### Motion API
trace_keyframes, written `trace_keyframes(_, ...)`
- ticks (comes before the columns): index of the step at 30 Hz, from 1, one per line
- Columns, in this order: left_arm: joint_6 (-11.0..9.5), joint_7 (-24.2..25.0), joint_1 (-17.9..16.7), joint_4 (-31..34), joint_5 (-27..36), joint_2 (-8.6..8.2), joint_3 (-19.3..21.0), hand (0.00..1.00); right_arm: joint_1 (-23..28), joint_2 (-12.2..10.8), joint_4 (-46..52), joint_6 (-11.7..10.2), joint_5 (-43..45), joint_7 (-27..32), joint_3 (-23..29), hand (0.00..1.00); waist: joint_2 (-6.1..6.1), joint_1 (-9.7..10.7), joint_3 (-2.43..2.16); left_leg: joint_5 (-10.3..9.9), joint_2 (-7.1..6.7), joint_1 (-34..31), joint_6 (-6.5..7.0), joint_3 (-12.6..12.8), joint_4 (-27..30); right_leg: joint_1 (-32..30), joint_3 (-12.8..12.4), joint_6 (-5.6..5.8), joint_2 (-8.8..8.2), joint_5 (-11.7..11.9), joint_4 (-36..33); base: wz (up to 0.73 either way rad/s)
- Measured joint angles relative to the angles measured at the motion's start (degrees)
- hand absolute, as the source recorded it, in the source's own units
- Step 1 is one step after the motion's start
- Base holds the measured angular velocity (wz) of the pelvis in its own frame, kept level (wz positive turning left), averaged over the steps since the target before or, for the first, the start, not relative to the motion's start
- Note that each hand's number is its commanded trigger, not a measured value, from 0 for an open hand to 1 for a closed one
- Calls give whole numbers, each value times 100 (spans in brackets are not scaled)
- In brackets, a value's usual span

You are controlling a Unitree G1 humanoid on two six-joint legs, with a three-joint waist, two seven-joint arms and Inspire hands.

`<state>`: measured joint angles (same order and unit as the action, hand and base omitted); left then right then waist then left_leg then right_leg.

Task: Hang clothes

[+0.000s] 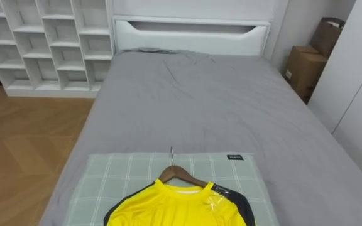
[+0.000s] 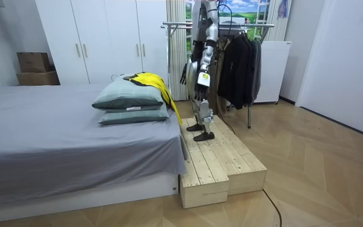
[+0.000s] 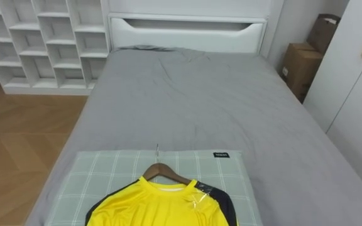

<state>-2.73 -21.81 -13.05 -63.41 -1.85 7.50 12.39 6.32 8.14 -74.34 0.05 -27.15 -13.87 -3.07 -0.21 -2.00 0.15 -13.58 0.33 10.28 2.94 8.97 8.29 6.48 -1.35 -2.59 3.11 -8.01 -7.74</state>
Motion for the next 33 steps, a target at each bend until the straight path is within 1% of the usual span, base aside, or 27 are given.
trace_keyframes(2,-54,-110,9,51,139,12,120,0,-13,6,1,0,3,0,35,0,11,4,1,0,1,19,0,1,-3,1,3,0,2,0,-1,0)
trace_keyframes(4,-157,-269,28,50,171,10,248,0,-11,13,-1,-1,20,8,121,0,23,4,5,0,-1,23,0,1,-6,-2,5,0,8,0,-5,0)
trace_keyframes(6,-234,-587,20,51,159,16,323,0,-9,31,-1,-1,65,40,153,0,35,3,9,0,-2,21,0,7,-14,-14,5,0,20,0,-3,0)
trace_keyframes(10,-262,-968,-11,91,122,29,333,0,-1,61,-24,1,117,74,200,0,57,2,0,1,-6,-8,0,10,-19,-52,-3,0,22,0,-9,0)
trace_keyframes(13,-265,-1281,-56,363,122,55,329,0,6,75,-65,2,115,118,211,0,61,4,-1,1,-2,4,0,-3,-18,-41,12,0,27,0,-18,1)
trace_keyframes(17,-306,-1686,-59,933,34,93,325,0,13,75,-73,2,76,121,216,0,65,10,-1,1,4,-15,-1,-10,-18,-58,14,0,30,0,-40,0)
trace_keyframes(22,-384,-2136,-37,1549,-501,96,292,0,-14,98,-71,5,122,147,222,0,127,23,-8,1,-3,-62,0,-8,-8,-63,8,0,26,0,-19,0)
trace_keyframes(24,-408,-2304,-13,1733,-974,111,221,0,-16,143,-71,5,123,134,209,0,181,23,-17,1,-7,-24,0,-7,-14,-60,7,0,23,0,-16,0)
trace_keyframes(26,-423,-2384,9,1764,-1417,123,199,0,-10,163,-71,4,124,114,206,0,218,31,-14,1,-4,-4,0,9,-30,-59,-3,0,30,0,-17,-3)
trace_keyframes(27,-412,-2414,5,1904,-1619,123,193,0,-1,163,-72,4,114,112,207,0,224,42,-10,2,-5,-8,-1,12,-33,-66,-1,0,33,0,-16,0)
trace_keyframes(31,-403,-2545,51,2278,-2112,131,132,0,-24,163,-70,4,122,115,212,0,241,117,-14,3,-9,-21,-2,1,-44,-80,3,0,32,0,-7,0)
trace_keyframes(33,-385,-2555,43,2651,-2365,138,37,0,-48,163,-72,6,120,95,217,0,246,183,-15,3,-8,-29,-2,-2,-44,-89,2,0,31,0,-6,0)
